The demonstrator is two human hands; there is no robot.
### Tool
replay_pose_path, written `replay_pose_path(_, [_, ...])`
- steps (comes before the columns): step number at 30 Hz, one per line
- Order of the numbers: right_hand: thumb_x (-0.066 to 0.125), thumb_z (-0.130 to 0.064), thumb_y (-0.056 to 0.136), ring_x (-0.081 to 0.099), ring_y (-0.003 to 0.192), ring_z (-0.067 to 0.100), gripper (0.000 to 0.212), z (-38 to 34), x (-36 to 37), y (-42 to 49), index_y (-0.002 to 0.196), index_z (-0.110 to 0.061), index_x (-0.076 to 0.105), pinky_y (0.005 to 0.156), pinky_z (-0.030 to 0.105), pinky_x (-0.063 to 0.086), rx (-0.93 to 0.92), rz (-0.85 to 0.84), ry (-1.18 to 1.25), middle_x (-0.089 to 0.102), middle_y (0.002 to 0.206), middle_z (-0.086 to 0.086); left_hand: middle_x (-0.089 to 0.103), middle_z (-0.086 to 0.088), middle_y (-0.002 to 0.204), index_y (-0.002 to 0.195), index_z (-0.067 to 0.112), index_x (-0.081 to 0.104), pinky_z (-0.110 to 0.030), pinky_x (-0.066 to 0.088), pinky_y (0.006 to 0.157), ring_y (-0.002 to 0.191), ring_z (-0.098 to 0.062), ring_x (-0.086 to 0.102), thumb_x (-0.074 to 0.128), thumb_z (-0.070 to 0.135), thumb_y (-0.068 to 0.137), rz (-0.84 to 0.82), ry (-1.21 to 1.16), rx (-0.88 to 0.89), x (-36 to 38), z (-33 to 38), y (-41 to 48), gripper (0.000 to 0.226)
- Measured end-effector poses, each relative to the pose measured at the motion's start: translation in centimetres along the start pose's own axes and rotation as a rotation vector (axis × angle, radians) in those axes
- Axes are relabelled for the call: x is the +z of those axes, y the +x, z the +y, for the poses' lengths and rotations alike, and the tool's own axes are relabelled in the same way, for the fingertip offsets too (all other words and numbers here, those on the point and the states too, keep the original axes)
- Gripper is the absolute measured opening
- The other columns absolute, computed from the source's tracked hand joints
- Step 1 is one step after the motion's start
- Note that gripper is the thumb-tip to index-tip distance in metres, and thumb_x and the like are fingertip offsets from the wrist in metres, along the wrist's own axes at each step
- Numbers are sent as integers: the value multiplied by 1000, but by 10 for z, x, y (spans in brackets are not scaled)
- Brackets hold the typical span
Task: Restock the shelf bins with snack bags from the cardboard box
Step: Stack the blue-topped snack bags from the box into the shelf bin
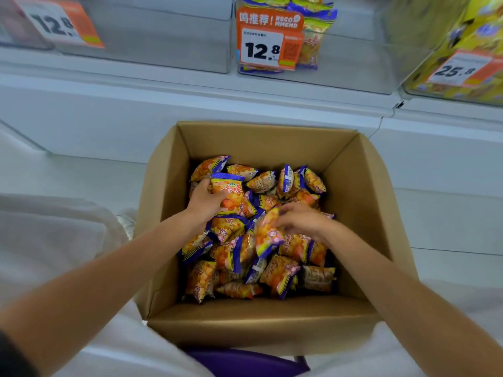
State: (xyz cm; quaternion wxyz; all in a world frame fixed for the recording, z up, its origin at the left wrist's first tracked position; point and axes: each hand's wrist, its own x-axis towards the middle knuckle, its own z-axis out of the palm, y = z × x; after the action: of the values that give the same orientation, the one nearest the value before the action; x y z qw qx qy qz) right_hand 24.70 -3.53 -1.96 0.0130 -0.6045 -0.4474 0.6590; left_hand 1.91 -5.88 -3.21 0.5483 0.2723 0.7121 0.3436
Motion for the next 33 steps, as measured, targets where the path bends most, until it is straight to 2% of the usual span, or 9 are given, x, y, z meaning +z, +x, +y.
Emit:
replay_pose_path(2, [66,-5,87,69,92,19,20,-17,-17,-10,107,-8,62,75,25,53,-146,-17,206,72,99,5,60,4,108,141,20,40,-26,54,63,84,-9,63,54,21,100,-15,-59,-3,3,6,0,44])
replay_pose_path(5, [58,1,91,67,87,16,13,-31,-24,-16,95,-11,62,77,28,52,-278,-71,424,71,90,2,63,0,119,137,23,44,-39,60,72,90,-13,66,55,22,99,-84,-126,-21,6,16,-5,39])
replay_pose_path(9, [54,4,91,65,97,20,25,-41,-17,-16,113,-6,61,90,33,51,-374,-59,434,68,106,9,66,-3,121,134,23,47,-48,57,87,104,-21,68,55,19,99,-224,-236,-52,8,27,-14,36])
replay_pose_path(12, [52,-2,94,65,98,20,25,-47,-9,-17,116,-5,61,85,27,53,-391,-3,450,69,107,8,67,-6,122,126,23,51,-46,57,85,108,-23,67,52,21,101,-277,-261,-35,10,34,-16,26])
replay_pose_path(17, [63,-10,90,65,111,30,37,-66,-4,-27,126,-2,59,98,40,50,-497,14,478,68,119,15,65,-2,125,135,25,45,-50,54,91,110,-22,66,69,53,84,-386,-180,60,20,68,-22,62])
replay_pose_path(21, [62,-7,90,66,108,28,38,-98,-25,-48,128,-3,55,90,35,55,-565,37,532,67,119,16,68,0,110,111,27,52,-33,56,82,96,-15,68,60,30,96,-321,-53,291,38,119,-30,18])
replay_pose_path(28, [68,-4,82,70,89,20,61,-188,-107,-105,133,-26,44,76,31,56,-777,98,402,69,106,8,62,11,103,121,23,41,-15,55,62,86,-3,66,59,32,96,-246,114,634,62,244,-39,32])
replay_pose_path(30, [65,-2,85,68,85,20,58,-213,-129,-112,132,-31,44,75,30,56,-823,128,400,69,103,8,65,2,109,119,16,46,-22,57,75,94,-11,67,63,44,91,-218,179,701,67,282,-35,43])
replay_pose_path(33, [65,-7,88,66,78,18,40,-243,-152,-108,122,-25,53,68,28,54,-833,211,320,69,95,3,66,3,96,106,16,55,-14,50,62,83,-10,64,63,52,88,-188,267,708,70,326,-22,41])
